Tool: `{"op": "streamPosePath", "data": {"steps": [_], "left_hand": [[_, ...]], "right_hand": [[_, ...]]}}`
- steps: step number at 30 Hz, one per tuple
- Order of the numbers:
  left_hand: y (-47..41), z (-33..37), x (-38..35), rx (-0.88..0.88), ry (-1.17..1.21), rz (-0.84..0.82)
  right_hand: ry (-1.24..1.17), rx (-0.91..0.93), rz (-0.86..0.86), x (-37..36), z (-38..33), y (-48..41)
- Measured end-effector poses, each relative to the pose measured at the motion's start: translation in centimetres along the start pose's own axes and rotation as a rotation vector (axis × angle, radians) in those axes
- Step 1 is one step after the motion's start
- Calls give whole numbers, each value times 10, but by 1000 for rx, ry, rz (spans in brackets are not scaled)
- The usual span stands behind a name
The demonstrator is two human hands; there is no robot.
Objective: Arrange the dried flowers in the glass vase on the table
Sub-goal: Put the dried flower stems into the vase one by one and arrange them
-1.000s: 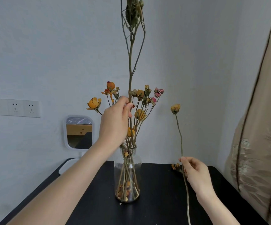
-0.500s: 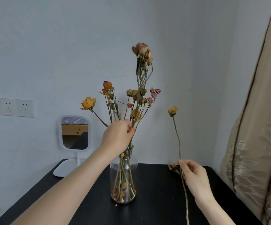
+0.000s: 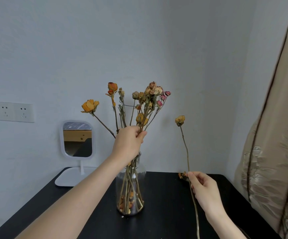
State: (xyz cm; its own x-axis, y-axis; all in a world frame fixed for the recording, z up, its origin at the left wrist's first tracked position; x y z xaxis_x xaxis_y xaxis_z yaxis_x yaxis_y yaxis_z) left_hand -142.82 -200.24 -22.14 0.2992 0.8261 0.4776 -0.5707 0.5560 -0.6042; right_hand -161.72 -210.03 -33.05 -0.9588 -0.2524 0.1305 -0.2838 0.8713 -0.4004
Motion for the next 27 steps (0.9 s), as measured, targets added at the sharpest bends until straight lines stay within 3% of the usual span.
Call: {"op": "streamPosePath", "data": {"steps": [8,23,27], "left_hand": [[1,1,3,-41,72,177],[-22,1,-2,67,119,147],[-29,-3,-6,115,40,95]], "right_hand": [[15,5,-2,-2,3,-2],[42,4,-25,-8,3,-2],[52,2,-24,-9,5,-2]]}}
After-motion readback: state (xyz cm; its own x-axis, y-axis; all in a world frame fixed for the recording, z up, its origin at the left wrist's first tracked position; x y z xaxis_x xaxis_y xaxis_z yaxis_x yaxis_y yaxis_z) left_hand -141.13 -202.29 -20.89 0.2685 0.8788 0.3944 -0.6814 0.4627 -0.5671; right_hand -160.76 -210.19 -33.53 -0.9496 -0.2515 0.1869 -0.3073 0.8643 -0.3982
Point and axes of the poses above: each hand's wrist, its own y-axis away from the middle knuckle, its own x-axis out of the back of the hand, z = x × y, the point moved 1 cm from there along -y, towards the middle knuckle, and after that the axes turned 6 degrees about x, right-handed, at the moved point
